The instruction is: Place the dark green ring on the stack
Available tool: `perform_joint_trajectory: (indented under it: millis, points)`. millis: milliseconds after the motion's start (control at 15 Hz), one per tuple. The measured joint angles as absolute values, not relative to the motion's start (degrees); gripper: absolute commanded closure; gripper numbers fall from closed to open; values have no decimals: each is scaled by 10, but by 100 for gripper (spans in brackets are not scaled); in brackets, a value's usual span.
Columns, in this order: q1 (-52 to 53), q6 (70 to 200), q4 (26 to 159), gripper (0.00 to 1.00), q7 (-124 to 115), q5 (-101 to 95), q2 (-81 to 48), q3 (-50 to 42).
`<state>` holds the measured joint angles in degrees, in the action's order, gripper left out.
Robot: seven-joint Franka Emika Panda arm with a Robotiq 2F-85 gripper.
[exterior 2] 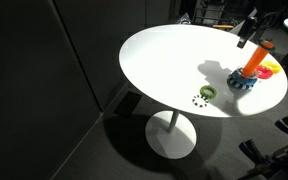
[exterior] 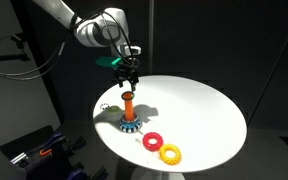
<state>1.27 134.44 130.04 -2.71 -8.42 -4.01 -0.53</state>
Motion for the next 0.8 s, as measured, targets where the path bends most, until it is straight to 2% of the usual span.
perform_joint_trajectory:
  millis: [800]
  points:
    - [13, 1344, 1289, 0, -30, -84, -50, -7]
